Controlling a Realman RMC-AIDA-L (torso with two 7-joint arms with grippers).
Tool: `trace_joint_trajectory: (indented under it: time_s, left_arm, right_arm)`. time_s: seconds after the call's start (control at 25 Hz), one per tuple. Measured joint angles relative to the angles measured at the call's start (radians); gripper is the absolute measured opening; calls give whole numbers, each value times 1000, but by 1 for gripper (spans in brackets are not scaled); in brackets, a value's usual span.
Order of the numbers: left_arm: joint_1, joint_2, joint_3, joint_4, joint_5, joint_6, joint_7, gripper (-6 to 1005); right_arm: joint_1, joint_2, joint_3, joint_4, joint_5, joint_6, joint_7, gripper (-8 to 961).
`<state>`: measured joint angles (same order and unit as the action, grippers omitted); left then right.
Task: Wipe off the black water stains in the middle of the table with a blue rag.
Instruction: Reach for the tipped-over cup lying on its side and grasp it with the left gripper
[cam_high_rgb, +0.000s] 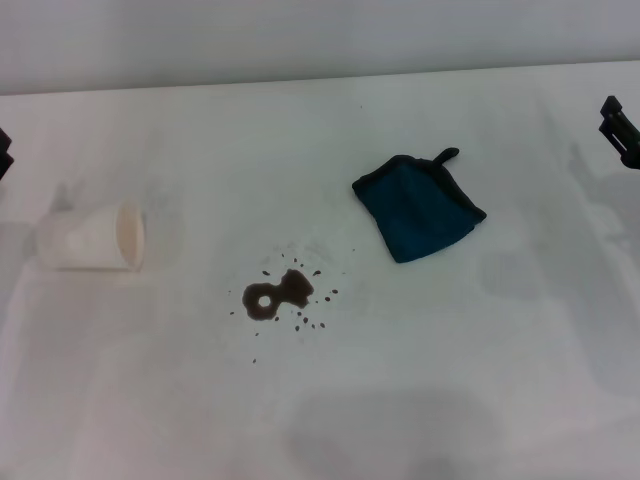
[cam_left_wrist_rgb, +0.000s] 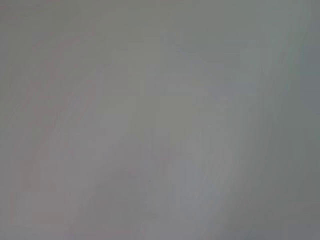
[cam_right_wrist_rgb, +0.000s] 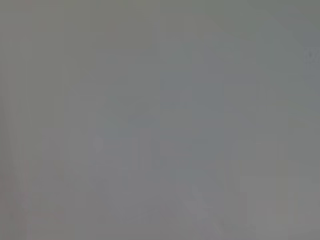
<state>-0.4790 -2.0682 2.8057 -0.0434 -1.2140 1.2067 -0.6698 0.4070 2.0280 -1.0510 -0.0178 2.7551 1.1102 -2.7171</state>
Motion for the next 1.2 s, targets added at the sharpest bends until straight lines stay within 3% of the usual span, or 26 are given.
trace_joint_trajectory:
  time_s: [0.68,0.92,1.08,1.2]
  left_arm:
    - [15,-6,-3,-7,9,4,41,876]
    - [-22,1,6,-13,31,4,22,877]
    - [-99,32,42,-85,142,6,-162,877]
    - [-168,69,42,-159,338,10,-320,877]
  right_arm:
    - [-1,0,22,17,-2,45,25,831]
    - [9,0,23,16,-2,42,25,830]
    - [21,0,25,5,-2,38,25,828]
    - [40,0,25,5,-2,33,25,826]
